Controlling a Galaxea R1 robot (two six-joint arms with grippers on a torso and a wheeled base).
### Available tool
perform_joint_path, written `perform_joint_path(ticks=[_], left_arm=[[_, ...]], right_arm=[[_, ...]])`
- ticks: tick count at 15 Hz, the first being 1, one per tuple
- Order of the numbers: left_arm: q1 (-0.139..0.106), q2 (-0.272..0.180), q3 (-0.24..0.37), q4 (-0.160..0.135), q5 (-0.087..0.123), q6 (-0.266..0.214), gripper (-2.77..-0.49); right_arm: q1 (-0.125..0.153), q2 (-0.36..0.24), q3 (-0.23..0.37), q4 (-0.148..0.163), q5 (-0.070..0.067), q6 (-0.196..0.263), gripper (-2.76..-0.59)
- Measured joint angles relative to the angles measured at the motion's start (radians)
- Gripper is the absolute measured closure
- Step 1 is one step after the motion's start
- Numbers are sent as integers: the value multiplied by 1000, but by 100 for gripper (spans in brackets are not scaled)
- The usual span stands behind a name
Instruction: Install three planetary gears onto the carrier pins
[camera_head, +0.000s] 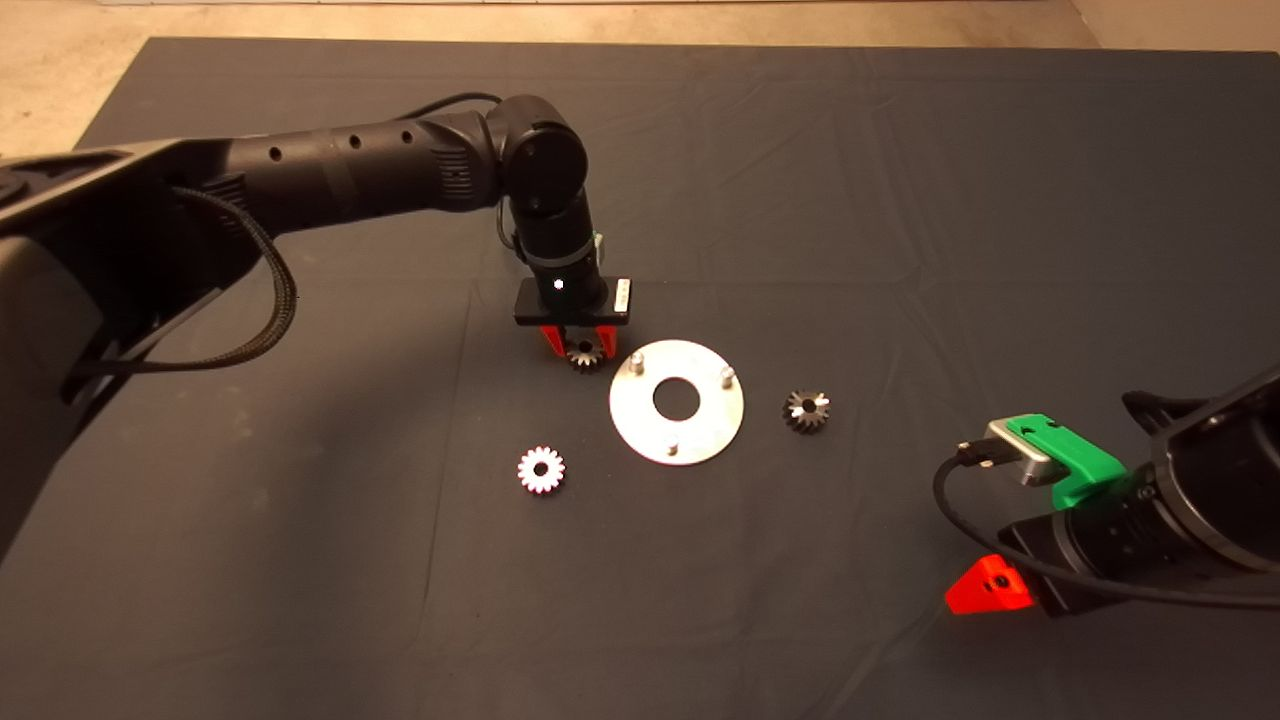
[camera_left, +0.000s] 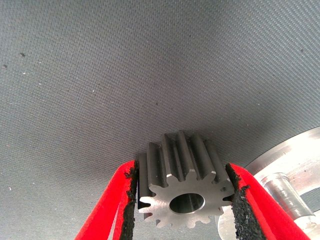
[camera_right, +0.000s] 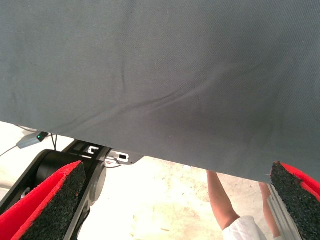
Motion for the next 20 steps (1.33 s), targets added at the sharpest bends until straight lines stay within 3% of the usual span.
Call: perform_joint_path(ticks=[6, 9, 10, 14, 17, 20], left_arm=[[0, -8, 0, -1, -1, 0, -102], [-1, -46, 7, -14, -14, 0, -101], [-2, -54, 7, -15, -5, 0, -101], [-7, -38, 8, -6, 94, 0, -100], [-17, 7, 35, -7, 97, -2, -99], [-59, 36, 61, -13, 94, -5, -99]], right_arm=[[0, 0, 1, 0, 0, 0, -276], [0, -3, 1, 0, 0, 0, -276], [-2, -3, 1, 0, -1, 0, -276], [-2, -3, 2, 0, 0, 0, -276], [-2, -2, 2, 0, 0, 0, -276], [-2, -3, 2, 0, -1, 0, -276]])
